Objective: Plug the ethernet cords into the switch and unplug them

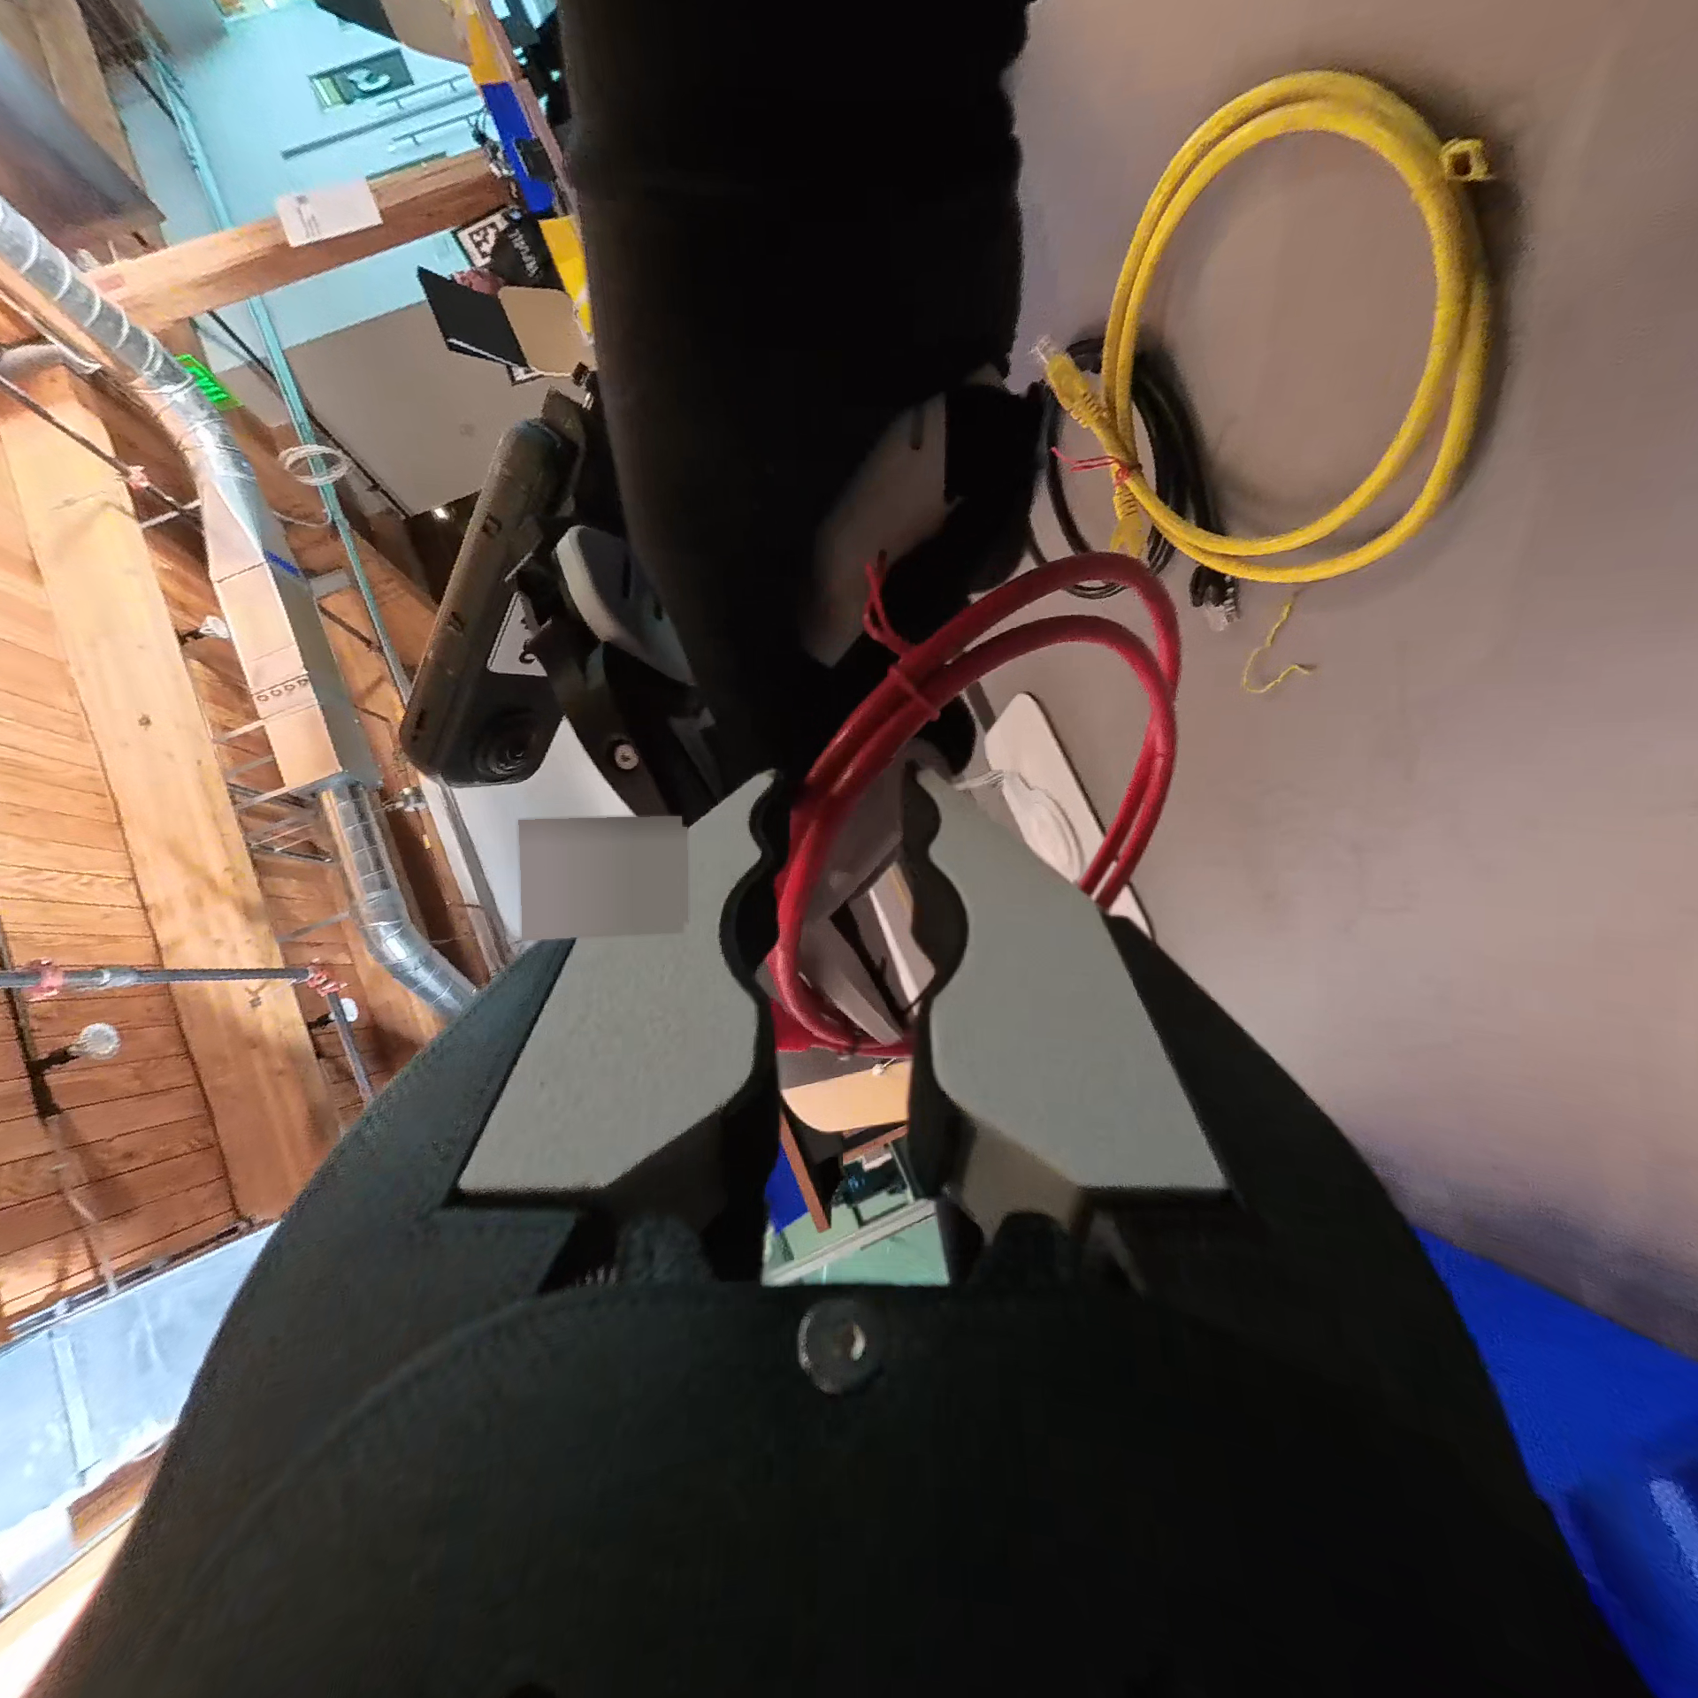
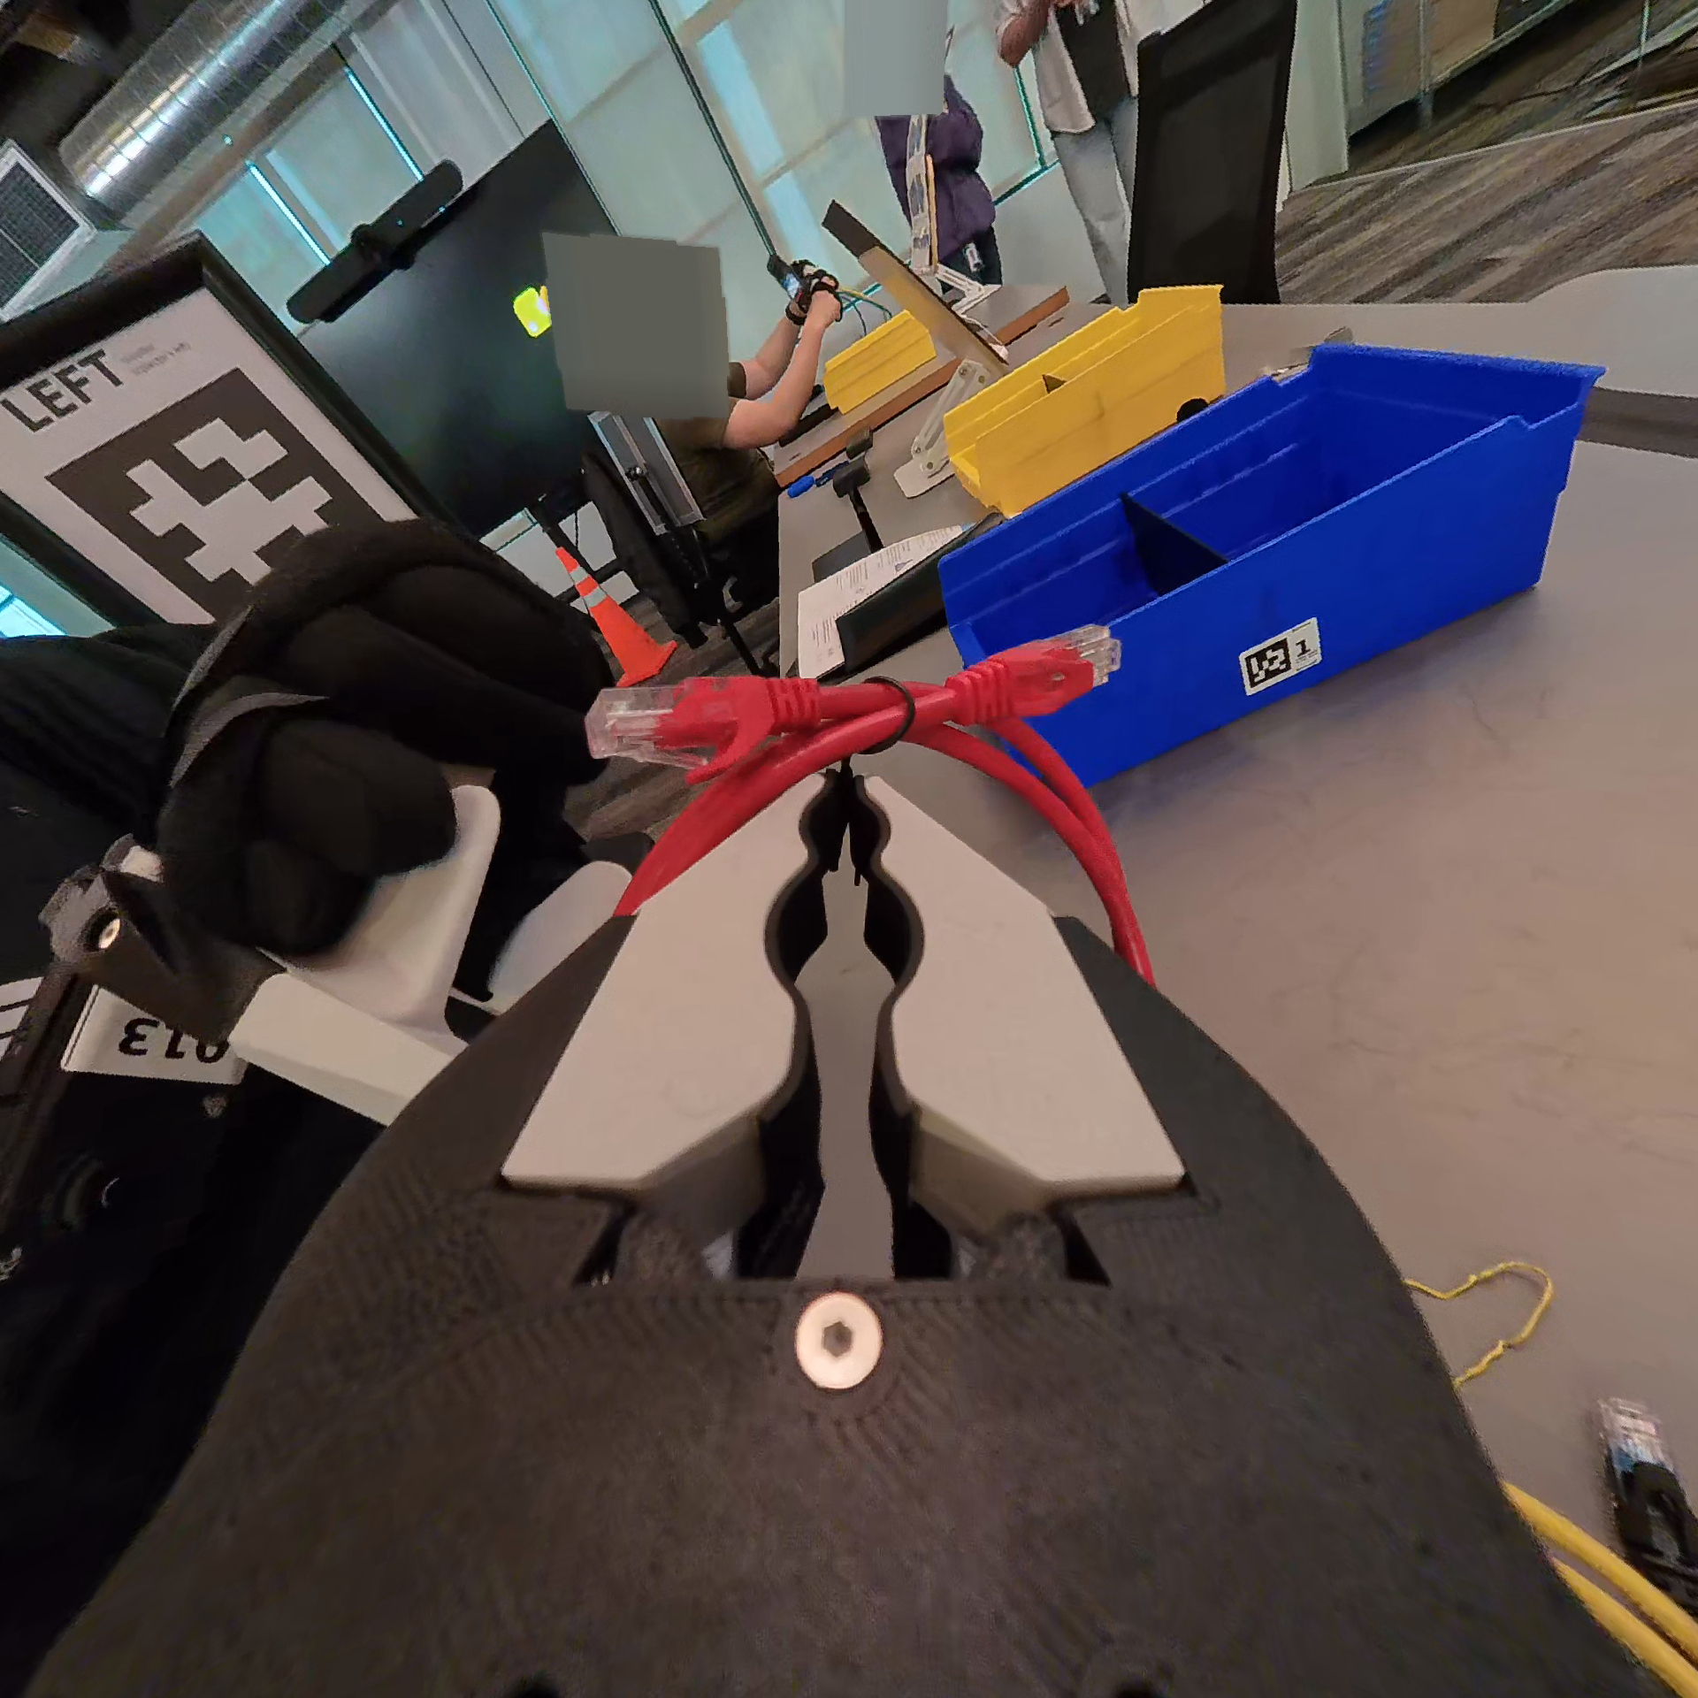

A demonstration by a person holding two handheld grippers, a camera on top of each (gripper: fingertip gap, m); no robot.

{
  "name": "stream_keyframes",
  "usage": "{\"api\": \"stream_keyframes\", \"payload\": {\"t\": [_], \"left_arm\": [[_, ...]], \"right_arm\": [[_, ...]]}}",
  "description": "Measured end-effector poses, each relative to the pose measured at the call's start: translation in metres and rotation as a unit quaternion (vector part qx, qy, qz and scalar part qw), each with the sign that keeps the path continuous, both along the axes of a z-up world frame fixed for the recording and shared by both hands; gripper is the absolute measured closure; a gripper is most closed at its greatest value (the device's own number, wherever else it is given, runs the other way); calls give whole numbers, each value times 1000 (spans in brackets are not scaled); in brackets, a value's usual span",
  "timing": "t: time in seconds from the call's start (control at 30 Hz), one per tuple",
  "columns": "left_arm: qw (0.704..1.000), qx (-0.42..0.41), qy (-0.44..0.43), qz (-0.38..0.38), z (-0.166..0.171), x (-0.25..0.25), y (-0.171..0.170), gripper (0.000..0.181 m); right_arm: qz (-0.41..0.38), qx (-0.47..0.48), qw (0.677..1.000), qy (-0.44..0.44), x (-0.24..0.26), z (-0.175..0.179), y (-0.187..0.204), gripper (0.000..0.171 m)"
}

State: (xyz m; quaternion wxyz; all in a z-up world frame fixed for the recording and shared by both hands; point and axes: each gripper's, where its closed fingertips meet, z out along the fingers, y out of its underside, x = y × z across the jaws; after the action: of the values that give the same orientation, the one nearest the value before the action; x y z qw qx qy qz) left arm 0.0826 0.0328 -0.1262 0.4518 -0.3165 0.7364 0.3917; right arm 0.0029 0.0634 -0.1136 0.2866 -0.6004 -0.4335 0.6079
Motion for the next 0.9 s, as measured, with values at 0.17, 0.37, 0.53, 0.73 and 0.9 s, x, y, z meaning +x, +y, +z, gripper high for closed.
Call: {"api": "stream_keyframes", "payload": {"t": [0.17,0.37,0.53,0.73,0.9], "left_arm": [[999,-9,-34,6,15,4,-1,171],[942,-178,-279,48,76,-17,7,173],[829,-347,-430,89,95,-50,41,176],[671,-529,-500,138,58,-68,78,178],[544,-654,-500,162,12,-65,82,178]], "right_arm": [[5,14,1000,-11,-1,-6,-3,171],[20,56,998,-10,4,-5,-8,171],[44,115,992,-9,-1,5,-27,171],[46,172,984,-4,-2,12,-39,171],[56,190,980,12,1,20,-44,171]]}}
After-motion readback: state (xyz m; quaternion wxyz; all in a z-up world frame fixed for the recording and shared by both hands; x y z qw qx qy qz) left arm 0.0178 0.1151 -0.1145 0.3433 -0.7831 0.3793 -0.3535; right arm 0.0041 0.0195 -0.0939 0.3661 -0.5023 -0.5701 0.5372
